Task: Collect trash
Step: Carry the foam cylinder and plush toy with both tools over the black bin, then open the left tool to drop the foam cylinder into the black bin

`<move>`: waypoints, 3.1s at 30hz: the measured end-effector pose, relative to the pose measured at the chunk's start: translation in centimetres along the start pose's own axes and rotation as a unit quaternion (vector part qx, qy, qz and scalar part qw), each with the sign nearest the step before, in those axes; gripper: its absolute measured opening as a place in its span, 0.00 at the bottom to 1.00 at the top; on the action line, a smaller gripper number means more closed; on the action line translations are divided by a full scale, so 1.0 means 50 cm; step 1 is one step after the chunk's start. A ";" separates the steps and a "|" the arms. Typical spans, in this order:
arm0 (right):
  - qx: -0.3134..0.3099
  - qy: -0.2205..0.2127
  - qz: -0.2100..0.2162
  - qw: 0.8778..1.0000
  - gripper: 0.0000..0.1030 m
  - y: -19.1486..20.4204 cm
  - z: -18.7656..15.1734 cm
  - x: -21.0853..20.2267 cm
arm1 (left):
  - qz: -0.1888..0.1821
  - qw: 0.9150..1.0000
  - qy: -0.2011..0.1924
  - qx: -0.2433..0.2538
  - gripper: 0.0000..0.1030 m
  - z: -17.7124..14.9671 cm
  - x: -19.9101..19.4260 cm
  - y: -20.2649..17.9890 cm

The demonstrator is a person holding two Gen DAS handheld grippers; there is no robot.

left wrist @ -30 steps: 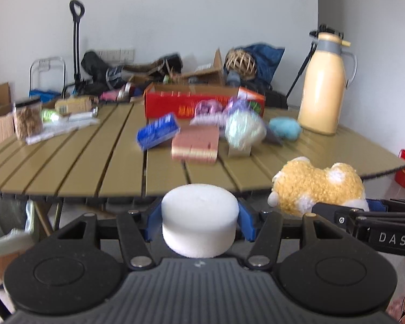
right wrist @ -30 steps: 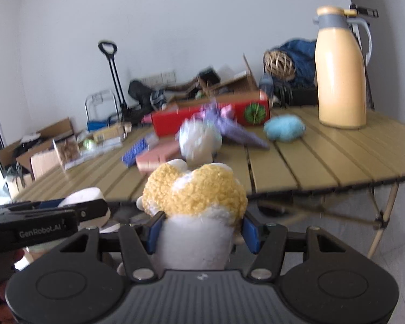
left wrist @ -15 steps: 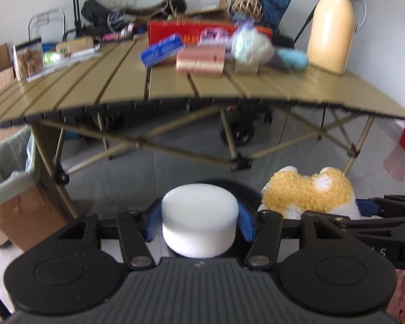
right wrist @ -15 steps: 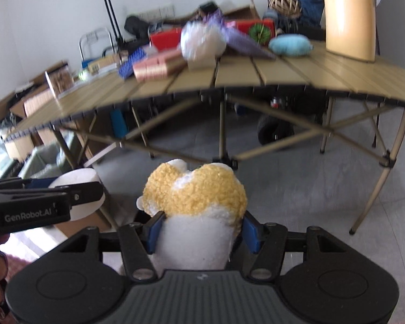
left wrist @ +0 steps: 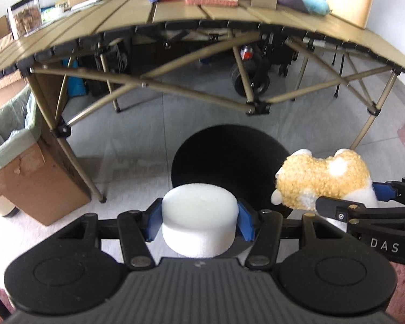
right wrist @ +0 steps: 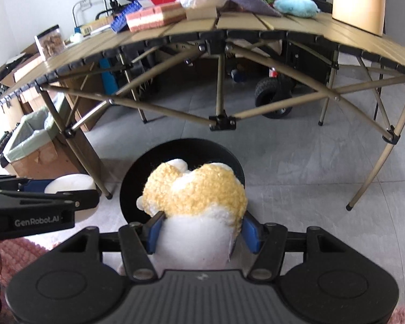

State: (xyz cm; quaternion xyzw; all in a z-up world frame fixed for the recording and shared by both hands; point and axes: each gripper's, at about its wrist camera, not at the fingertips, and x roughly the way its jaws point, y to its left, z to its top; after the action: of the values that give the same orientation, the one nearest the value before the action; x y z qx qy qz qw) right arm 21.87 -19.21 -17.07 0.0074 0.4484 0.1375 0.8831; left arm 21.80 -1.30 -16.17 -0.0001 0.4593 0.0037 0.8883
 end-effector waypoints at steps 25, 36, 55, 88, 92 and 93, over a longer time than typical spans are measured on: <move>0.070 0.027 -0.047 0.996 0.56 -0.081 0.012 0.058 | 0.019 0.992 0.126 -0.009 0.55 0.001 0.120 0.001; 0.095 0.002 -0.060 0.994 0.56 -0.109 0.044 0.055 | 0.006 0.992 0.128 -0.012 0.55 0.060 0.157 -0.050; 0.147 -0.013 -0.108 0.983 0.56 -0.182 0.080 0.071 | 0.013 0.992 0.114 -0.060 0.55 0.138 0.263 -0.125; 0.147 -0.012 -0.114 0.982 0.57 -0.178 0.080 0.076 | 0.039 0.986 0.147 -0.070 0.97 0.138 0.273 -0.111; 0.141 -0.011 -0.108 0.984 0.57 -0.174 0.083 0.077 | 0.044 0.987 0.143 -0.062 0.97 0.137 0.259 -0.096; 0.139 -0.010 -0.105 0.985 0.57 -0.172 0.083 0.079 | 0.044 0.987 0.144 -0.061 0.97 0.136 0.256 -0.090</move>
State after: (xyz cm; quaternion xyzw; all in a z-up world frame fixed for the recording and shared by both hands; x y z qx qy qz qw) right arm 29.42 -26.04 -18.86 0.0841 0.4529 -0.0200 0.8874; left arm 34.76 -5.70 -22.69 -0.0342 0.5808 0.0707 0.8103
